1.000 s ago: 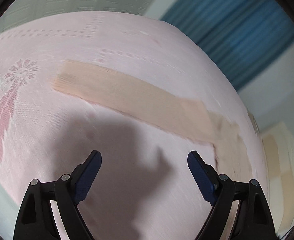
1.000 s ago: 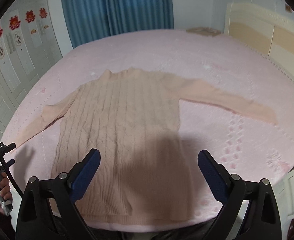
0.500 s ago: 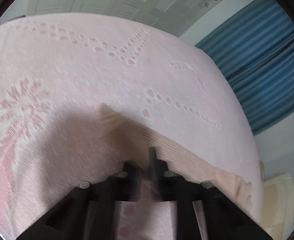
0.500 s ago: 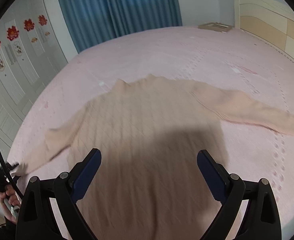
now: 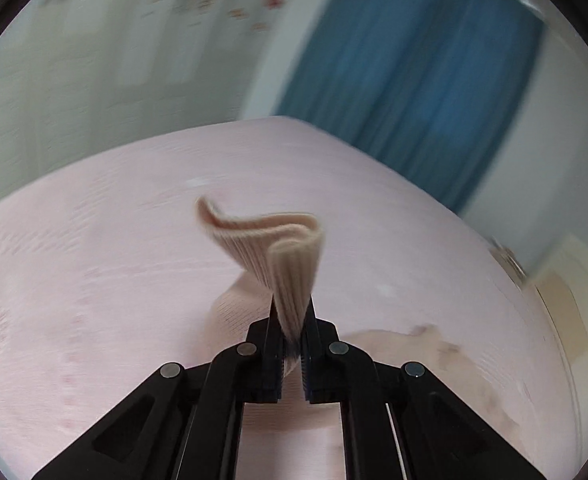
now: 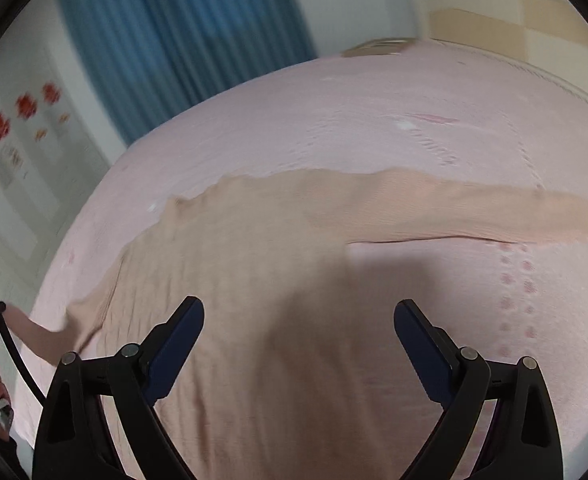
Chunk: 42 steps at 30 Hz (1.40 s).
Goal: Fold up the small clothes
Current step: 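Carry the held sleeve across the sweater body and open the left tool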
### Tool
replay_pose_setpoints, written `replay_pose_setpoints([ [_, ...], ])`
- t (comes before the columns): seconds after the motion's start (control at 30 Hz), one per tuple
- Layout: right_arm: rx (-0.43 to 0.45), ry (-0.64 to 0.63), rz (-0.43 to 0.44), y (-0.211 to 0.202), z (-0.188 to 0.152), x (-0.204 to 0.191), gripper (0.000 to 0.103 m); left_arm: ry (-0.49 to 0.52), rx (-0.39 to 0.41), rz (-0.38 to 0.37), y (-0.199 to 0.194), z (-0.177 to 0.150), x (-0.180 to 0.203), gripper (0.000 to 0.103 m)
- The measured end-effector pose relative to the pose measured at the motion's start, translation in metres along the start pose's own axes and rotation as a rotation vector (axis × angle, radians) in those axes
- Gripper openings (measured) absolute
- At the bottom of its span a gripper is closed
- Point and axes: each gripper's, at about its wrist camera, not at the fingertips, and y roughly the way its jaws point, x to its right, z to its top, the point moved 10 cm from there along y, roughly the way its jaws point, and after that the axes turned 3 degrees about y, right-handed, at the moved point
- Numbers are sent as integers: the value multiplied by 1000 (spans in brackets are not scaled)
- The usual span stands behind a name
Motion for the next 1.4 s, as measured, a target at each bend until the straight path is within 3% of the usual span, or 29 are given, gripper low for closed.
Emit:
replay_pose_setpoints([
  [0.07,27,37,-1,-9,10,19,95,68,-13,-56,7,-3,65,7],
  [0.2,52,111,84,-23,24,41,95,197,-54,-131,26,-33,171,7],
  [0.33,49,111,58,-24,25,62,95,338,-108,-203,42,-95,270,7],
  [0.57,37,124,31,-17,27,89,95,396,-328,-297,87,-213,358,9],
  [0.67,28,109,12,-11,25,95,95,444,-473,-341,94,-256,377,29],
  [0.73,18,101,-4,-6,24,99,95,485,-509,-369,86,-270,382,32],
  [0.83,4,104,5,-2,24,100,95,531,-456,-331,66,-259,358,45],
  [0.9,1,104,25,-2,23,95,95,504,-427,-322,49,-239,333,63],
  [0.93,1,97,31,-2,23,92,95,484,-417,-317,38,-228,314,67],
  [1.03,3,48,19,-2,21,78,95,423,-385,-274,22,-196,259,68],
  [1.23,18,-70,15,-18,8,41,95,313,-327,-101,-20,-148,120,68],
  [1.4,12,-128,75,-40,-5,-1,95,234,-294,-67,-59,-136,49,68],
])
